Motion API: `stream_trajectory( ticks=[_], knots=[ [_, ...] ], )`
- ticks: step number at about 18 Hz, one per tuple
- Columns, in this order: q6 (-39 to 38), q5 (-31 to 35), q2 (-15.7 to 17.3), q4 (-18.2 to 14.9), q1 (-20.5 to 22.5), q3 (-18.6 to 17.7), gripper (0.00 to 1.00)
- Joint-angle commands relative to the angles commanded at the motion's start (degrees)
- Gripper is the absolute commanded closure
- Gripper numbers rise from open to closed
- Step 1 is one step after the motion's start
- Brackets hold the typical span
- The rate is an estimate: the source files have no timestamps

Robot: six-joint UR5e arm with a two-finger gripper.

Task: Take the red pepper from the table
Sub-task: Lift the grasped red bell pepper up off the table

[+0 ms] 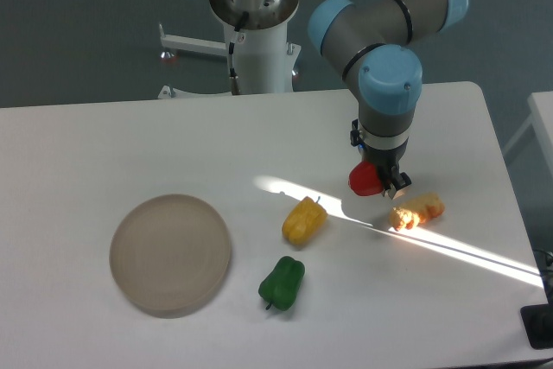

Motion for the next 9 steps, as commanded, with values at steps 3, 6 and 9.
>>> stream_trajectory(
  ticks=[3,6,9],
  knots=[
    [-0.26,-0.09,0.0,0.0,-0.09,0.09,0.37],
    [-0.35,-0.18,-0.18,0.17,-0.18,0.09,0.37],
    [-0.44,-0.18,-0.26,0.17,-0.44,0.26,0.37]
  ],
)
